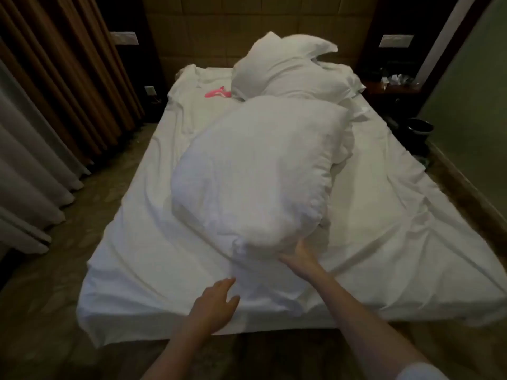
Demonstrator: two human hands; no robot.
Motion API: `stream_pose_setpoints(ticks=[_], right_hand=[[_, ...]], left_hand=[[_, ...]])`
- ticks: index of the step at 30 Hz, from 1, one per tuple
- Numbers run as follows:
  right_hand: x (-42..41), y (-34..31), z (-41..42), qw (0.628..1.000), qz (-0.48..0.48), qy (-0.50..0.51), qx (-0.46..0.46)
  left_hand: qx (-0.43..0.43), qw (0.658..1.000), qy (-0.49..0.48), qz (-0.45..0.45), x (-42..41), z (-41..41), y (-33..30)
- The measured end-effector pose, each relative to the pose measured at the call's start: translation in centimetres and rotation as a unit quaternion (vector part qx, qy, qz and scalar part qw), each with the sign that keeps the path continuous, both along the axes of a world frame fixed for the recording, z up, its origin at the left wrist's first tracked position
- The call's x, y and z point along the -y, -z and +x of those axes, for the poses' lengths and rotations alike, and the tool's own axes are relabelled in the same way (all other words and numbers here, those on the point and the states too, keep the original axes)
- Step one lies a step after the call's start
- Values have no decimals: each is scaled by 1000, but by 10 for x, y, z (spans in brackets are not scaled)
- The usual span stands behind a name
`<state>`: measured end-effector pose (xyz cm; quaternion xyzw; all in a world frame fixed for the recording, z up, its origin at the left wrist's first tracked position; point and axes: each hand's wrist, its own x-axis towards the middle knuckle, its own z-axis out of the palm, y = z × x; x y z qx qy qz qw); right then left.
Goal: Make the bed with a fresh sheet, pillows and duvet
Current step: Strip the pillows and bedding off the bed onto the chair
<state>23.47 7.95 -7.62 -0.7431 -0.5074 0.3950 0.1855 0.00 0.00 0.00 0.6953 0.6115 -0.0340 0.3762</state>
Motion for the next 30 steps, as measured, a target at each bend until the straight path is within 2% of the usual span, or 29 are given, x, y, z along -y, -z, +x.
stream_pose_setpoints(ticks=[3,6,8,12,15,17,19,24,30], right_hand=[[-38,15,-6,975,21,194,-102],[-79,34,-10,910,20,347,-225],[-97,55,-13,880,12,404,-251],[-116,89,-15,847,30,469,-247],[-130,99,-6,854,67,456,-243],[-139,108,-3,833,102,477,-262],[-143,106,-9,811,110,491,-297],[-134,84,-8,840,49,462,-279],[-123,63,-11,894,69,388,-212]], left_hand=[[9,999,-31,-15,-16,-5,35],[31,996,-70,-53,-28,-5,58],[65,988,-110,-83,-34,-8,73],[122,967,-188,-118,-36,-16,120],[195,939,-251,-132,-40,-22,143],[267,915,-258,-160,-43,-27,153],[333,866,-310,-206,-50,-26,160],[348,818,-379,-258,-60,1,133],[430,749,-443,-239,-77,20,106]])
